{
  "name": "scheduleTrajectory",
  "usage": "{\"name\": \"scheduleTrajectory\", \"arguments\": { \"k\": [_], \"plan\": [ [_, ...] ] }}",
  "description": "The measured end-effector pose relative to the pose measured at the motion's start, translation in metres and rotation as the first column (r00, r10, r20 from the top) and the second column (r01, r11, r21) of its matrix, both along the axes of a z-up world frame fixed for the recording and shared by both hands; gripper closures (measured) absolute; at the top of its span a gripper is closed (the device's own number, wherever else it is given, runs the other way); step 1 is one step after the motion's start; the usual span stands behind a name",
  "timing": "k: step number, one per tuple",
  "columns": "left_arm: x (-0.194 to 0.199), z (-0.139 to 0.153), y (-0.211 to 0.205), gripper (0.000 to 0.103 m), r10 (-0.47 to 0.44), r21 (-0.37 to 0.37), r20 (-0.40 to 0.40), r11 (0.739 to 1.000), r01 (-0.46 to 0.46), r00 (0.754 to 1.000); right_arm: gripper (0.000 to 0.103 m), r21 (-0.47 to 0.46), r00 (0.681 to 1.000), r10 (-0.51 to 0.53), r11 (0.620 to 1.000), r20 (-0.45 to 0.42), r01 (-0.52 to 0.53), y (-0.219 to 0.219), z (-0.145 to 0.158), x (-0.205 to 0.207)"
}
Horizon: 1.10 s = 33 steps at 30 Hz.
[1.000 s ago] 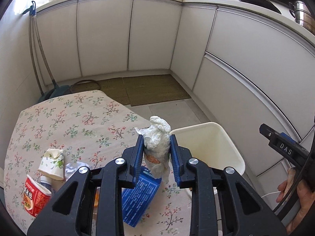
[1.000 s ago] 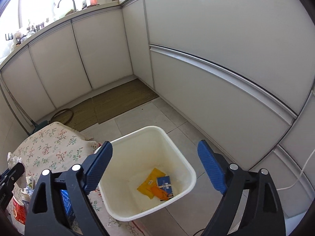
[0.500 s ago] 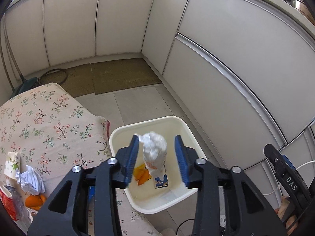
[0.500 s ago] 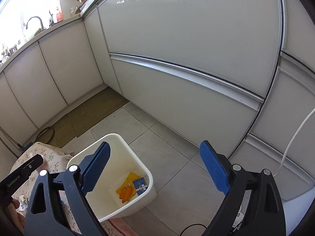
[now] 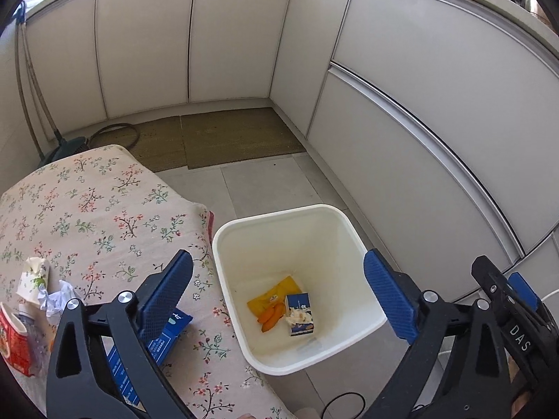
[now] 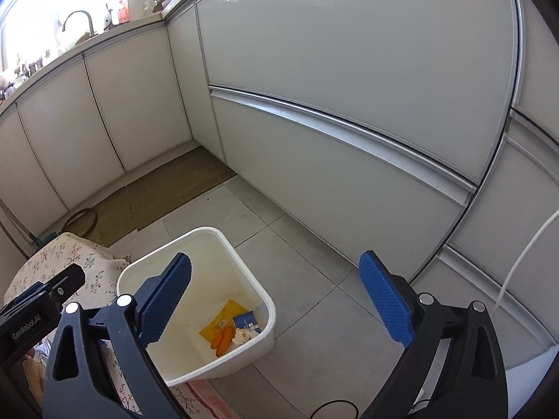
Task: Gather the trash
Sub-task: 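Open the left tool over the bin to drop the tissue bundle, then move both tools back over the remaining trash on the table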
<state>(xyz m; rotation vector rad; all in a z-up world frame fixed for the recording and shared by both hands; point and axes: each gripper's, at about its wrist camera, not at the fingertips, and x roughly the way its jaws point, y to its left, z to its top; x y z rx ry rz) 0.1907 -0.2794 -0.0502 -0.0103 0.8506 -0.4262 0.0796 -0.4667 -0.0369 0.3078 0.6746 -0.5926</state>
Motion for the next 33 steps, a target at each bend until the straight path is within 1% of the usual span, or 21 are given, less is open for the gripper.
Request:
{"name": "scheduleTrajectory", "arguments": {
  "k": [6,12,19,22,28,33],
  "plan": [
    [-0.013,0.006,0.026,0.007,0.039,0.034,0.033,0.999,-0.04,0.999,0.007,-0.031,0.998,0.06,0.998,-0.005,-0.06,0.027,0.004,0.005],
    [-0.026,0.013,0.064,0.007,0.089,0.065,0.065,0.993,-0.093,0.994,0.007,-0.05,0.99,0.142,0.988,-0.015,-0.143,0.067,0.008,0.007],
    [-0.036,0.013,0.12,0.007,0.154,0.097,0.047,0.983,-0.158,0.987,0.007,-0.085,0.972,0.233,0.968,-0.028,-0.235,0.117,0.01,0.012],
    [-0.041,0.01,0.146,0.007,0.189,0.113,0.036,0.975,-0.192,0.981,0.007,-0.078,0.96,0.277,0.957,-0.042,-0.279,0.137,0.007,0.017],
    [-0.044,0.0,0.206,0.007,0.29,0.129,0.002,0.949,-0.288,0.957,0.007,-0.088,0.925,0.375,0.921,-0.054,-0.379,0.192,0.008,0.028],
    [-0.044,-0.006,0.256,0.007,0.381,0.13,-0.022,0.918,-0.376,0.924,0.007,-0.088,0.893,0.445,0.889,-0.068,-0.45,0.236,0.006,0.039]
  ]
}}
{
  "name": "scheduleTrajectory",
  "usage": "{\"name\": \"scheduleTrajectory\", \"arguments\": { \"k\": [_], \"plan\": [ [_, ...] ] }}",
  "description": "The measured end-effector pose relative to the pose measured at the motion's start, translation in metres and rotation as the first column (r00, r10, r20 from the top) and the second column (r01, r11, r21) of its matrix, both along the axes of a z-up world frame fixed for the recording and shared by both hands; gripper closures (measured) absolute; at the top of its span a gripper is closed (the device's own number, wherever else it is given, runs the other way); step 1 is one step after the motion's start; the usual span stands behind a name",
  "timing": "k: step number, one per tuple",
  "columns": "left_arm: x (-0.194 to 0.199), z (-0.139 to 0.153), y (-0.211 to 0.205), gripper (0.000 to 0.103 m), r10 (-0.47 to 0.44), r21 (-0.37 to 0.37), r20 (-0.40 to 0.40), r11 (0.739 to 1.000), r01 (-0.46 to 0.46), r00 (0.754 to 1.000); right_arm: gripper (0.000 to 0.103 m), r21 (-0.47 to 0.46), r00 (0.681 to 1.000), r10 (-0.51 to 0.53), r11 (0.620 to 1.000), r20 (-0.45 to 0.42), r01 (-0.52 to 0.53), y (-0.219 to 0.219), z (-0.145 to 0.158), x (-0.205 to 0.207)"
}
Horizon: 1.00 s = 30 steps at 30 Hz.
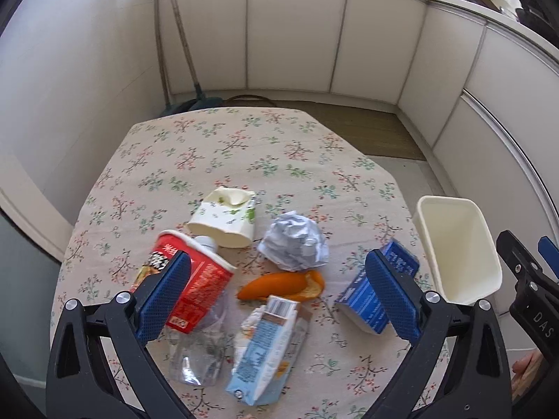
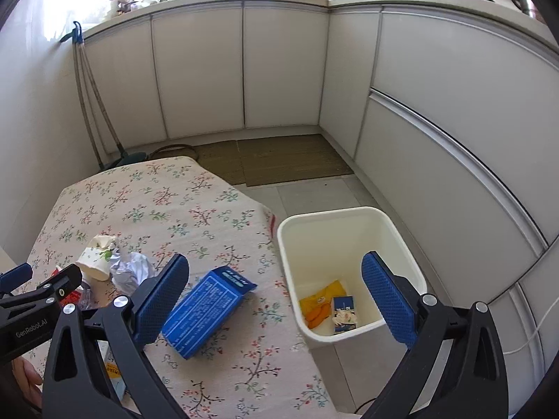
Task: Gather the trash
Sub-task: 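Move both tools back over the remaining trash on the table, then lower the left tool onto the red noodle cup and grasp it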
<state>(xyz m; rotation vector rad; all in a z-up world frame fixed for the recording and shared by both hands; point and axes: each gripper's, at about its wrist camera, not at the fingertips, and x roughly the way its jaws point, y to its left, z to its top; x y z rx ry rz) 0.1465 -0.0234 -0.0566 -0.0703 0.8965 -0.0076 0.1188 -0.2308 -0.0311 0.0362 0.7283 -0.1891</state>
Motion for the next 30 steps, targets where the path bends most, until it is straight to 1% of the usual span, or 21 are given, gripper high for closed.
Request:
{"name": "scheduleTrajectory", "arguments": {
  "k": [1,3,6,8,11,17,21,26,30],
  "plan": [
    [0.001,-0.003,0.01,0.007,0.016,-0.001,-0.011,1.0,-0.016,1.0,0.007,-0.002,1.0,0.012,1.0,-0.004,-0.012,0.007,-0.001,0.001],
    [0.007,-0.012,0.023,0.007,0.022,0.029,-0.059,0.999,-0.02,0.998,0.007,-0.006,0.999,0.039,0.999,-0.013,-0.039,0.021,-0.003,0.004],
    [0.018,-0.029,0.036,0.007,-0.018,0.099,-0.146,0.995,0.033,0.989,0.007,-0.007,0.998,0.065,0.998,-0.027,-0.065,0.037,-0.008,0.007],
    [0.023,-0.04,0.04,0.007,-0.045,0.157,-0.196,0.985,0.076,0.98,0.007,-0.005,0.997,0.073,0.997,-0.037,-0.073,0.045,-0.01,0.01],
    [0.024,-0.051,0.046,0.007,-0.059,0.214,-0.231,0.971,0.11,0.971,0.007,0.004,0.996,0.073,0.997,-0.045,-0.073,0.048,-0.012,0.014],
    [0.036,-0.077,0.058,0.007,-0.069,0.197,-0.304,0.971,0.133,0.95,0.007,0.015,0.993,0.086,0.996,-0.074,-0.085,0.057,-0.02,0.022],
    [0.043,-0.09,0.058,0.007,-0.085,0.189,-0.341,0.969,0.156,0.936,0.007,0.021,0.991,0.093,0.996,-0.092,-0.091,0.062,-0.025,0.028],
    [0.046,-0.097,0.068,0.008,-0.07,0.179,-0.347,0.974,0.14,0.935,0.007,0.04,0.987,0.101,0.994,-0.123,-0.097,0.067,-0.034,0.037],
    [0.046,-0.093,0.08,0.017,-0.066,0.141,-0.329,0.983,0.118,0.942,0.007,0.038,0.985,0.116,0.993,-0.127,-0.112,0.077,-0.039,0.042]
  ]
}}
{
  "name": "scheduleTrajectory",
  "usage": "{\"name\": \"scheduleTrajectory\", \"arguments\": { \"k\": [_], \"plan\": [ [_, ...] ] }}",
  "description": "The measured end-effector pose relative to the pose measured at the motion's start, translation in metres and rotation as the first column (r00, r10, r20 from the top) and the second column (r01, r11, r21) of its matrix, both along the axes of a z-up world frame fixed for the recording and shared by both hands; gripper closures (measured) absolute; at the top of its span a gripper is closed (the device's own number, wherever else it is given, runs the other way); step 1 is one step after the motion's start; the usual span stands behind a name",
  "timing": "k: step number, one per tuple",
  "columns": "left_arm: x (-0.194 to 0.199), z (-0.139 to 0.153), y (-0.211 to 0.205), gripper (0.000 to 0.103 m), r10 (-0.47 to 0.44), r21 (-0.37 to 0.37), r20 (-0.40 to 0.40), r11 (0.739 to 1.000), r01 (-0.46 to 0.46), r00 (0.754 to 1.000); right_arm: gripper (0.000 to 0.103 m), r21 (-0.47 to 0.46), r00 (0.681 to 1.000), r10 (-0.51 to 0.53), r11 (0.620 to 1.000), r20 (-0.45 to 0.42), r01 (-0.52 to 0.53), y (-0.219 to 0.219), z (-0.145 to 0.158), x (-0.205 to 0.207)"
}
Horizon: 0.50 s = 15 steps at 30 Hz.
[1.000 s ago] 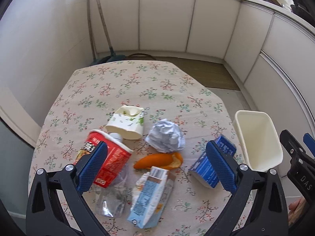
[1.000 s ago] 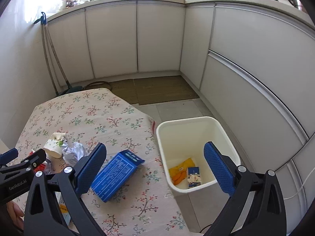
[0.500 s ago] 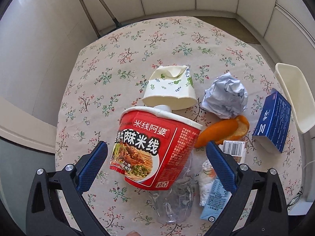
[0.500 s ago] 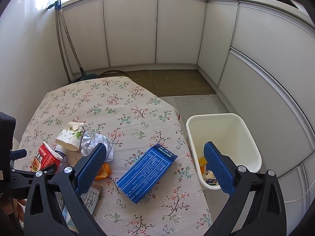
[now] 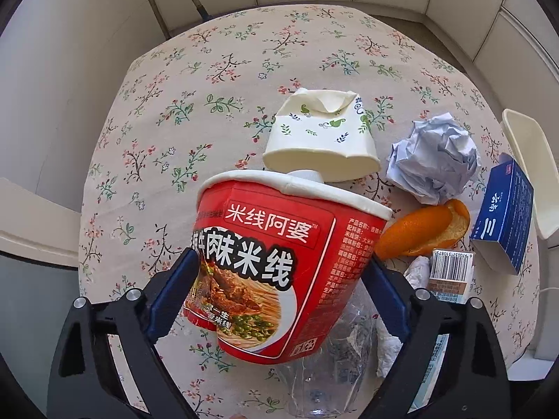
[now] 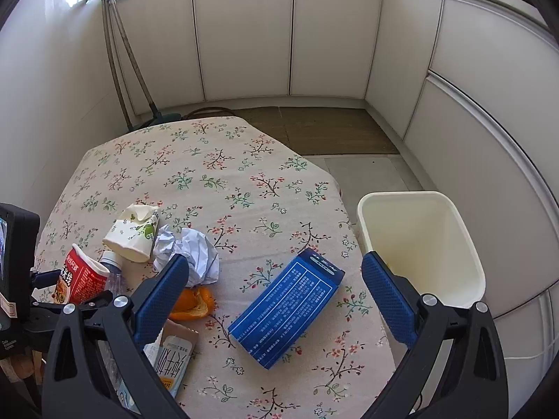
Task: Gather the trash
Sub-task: 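Lower the left tool onto the red noodle cup and grasp it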
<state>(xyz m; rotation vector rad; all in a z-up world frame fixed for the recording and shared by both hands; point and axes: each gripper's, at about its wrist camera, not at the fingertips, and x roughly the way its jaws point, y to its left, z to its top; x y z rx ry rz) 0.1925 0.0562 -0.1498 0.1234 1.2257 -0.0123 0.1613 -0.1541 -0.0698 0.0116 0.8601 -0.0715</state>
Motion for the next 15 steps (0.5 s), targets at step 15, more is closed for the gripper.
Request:
{"name": "scheduleTrajectory", "arguments": {
  "k": [15],
  "plan": [
    [-0.005,0.027,0.061,0.026,0.18,-0.121,0.076,0.978,-0.17,0.981,0.007,0.112,0.995,0.102,0.989,-0.017,-0.1,0.046,-0.004,0.02]
  ]
}}
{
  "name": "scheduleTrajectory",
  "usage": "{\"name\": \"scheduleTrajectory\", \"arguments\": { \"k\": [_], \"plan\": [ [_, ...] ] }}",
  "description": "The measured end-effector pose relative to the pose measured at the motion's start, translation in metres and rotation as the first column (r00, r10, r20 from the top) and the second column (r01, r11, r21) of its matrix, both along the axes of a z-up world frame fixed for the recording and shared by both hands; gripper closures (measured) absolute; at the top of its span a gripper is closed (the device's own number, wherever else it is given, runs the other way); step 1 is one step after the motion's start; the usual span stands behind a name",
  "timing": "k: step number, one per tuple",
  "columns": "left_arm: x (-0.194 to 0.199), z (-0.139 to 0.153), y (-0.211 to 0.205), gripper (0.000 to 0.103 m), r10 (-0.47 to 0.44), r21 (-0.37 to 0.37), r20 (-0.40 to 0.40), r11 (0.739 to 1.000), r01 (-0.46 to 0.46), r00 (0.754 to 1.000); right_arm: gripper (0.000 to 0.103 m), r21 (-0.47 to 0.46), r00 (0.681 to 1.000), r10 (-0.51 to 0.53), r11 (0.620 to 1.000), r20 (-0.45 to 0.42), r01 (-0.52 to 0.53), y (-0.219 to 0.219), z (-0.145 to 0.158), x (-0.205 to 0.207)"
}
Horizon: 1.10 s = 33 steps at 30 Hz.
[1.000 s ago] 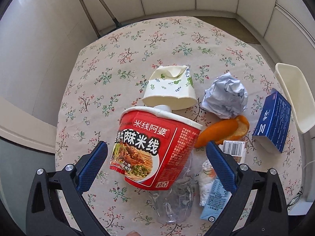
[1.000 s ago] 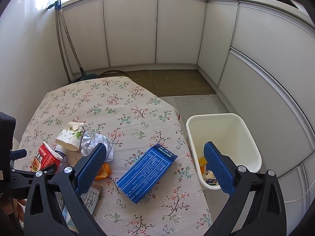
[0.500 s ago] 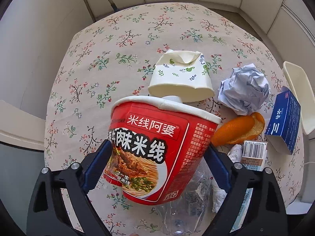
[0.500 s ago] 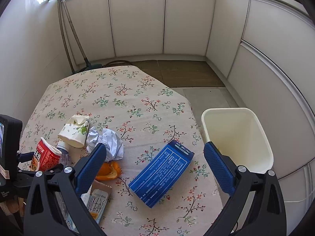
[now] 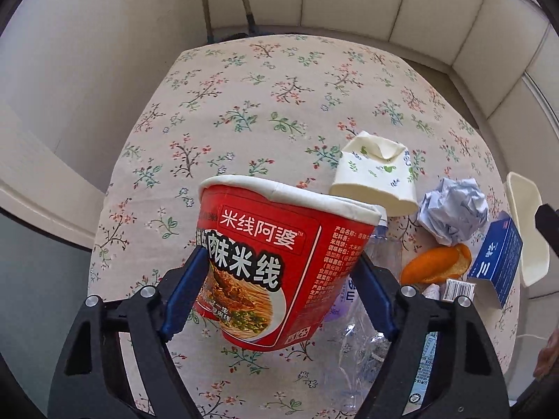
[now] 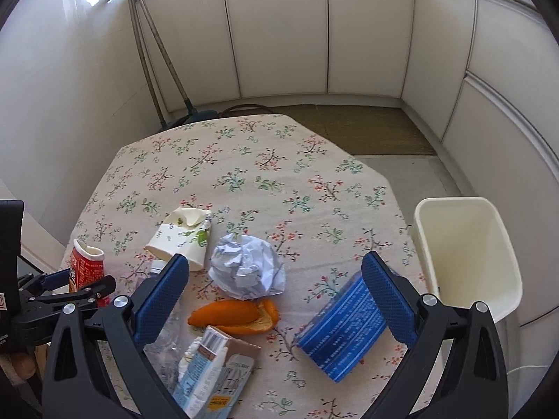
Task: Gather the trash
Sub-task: 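Lower the left tool onto the red noodle cup and grasp it, then grasp the white paper cup with the right tool while the left tool holds the noodle cup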
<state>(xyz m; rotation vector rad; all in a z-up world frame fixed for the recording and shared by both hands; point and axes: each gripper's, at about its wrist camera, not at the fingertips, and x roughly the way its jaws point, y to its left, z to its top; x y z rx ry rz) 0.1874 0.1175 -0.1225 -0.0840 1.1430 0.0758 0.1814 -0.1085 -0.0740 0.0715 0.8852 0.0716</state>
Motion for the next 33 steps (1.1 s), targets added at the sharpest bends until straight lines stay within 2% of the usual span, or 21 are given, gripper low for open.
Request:
{"name": "scheduleTrajectory", "arguments": {
  "k": [7,11,17,22,26,28,29,30,31,32,33],
  "plan": [
    [-0.007,0.028,0.025,0.026,0.076,-0.085,0.066,0.994,-0.07,0.995,0.007,0.134,0.994,0.09,0.988,-0.055,-0.082,0.042,-0.002,0.028],
    [-0.012,0.046,0.035,0.026,0.101,-0.133,0.103,0.987,-0.087,0.99,0.007,0.151,0.989,0.122,0.983,-0.08,-0.109,0.067,-0.009,0.051],
    [-0.016,0.053,0.042,0.026,0.107,-0.157,0.114,0.984,-0.089,0.988,0.007,0.164,0.968,0.14,0.981,-0.21,-0.106,0.079,-0.051,0.096],
    [-0.014,0.051,0.044,0.026,0.106,-0.158,0.101,0.983,-0.089,0.989,0.012,0.221,0.943,0.139,0.973,-0.301,-0.073,0.074,-0.087,0.112],
    [-0.012,0.048,0.045,0.026,0.109,-0.158,0.089,0.983,-0.094,0.99,0.024,0.263,0.936,0.166,0.961,-0.311,-0.083,0.076,-0.101,0.114],
    [-0.01,0.045,0.046,0.026,0.115,-0.159,0.082,0.982,-0.101,0.99,0.026,0.261,0.935,0.184,0.96,-0.303,-0.104,0.082,-0.102,0.113],
    [-0.01,0.044,0.048,0.026,0.119,-0.16,0.078,0.982,-0.105,0.99,0.034,0.264,0.935,0.196,0.957,-0.295,-0.118,0.085,-0.101,0.113],
    [-0.011,0.043,0.049,0.026,0.122,-0.161,0.076,0.981,-0.109,0.99,0.048,0.276,0.934,0.211,0.952,-0.289,-0.13,0.088,-0.101,0.113],
    [-0.012,0.043,0.05,0.026,0.125,-0.162,0.074,0.98,-0.112,0.989,0.055,0.294,0.929,0.229,0.945,-0.29,-0.142,0.091,-0.102,0.113],
    [-0.012,0.042,0.051,0.026,0.129,-0.162,0.073,0.98,-0.115,0.989,0.07,0.31,0.925,0.244,0.939,-0.291,-0.15,0.093,-0.102,0.114],
    [-0.012,0.042,0.052,0.026,0.131,-0.162,0.074,0.98,-0.118,0.989,0.077,0.324,0.922,0.254,0.933,-0.293,-0.154,0.095,-0.103,0.114]
  ]
}}
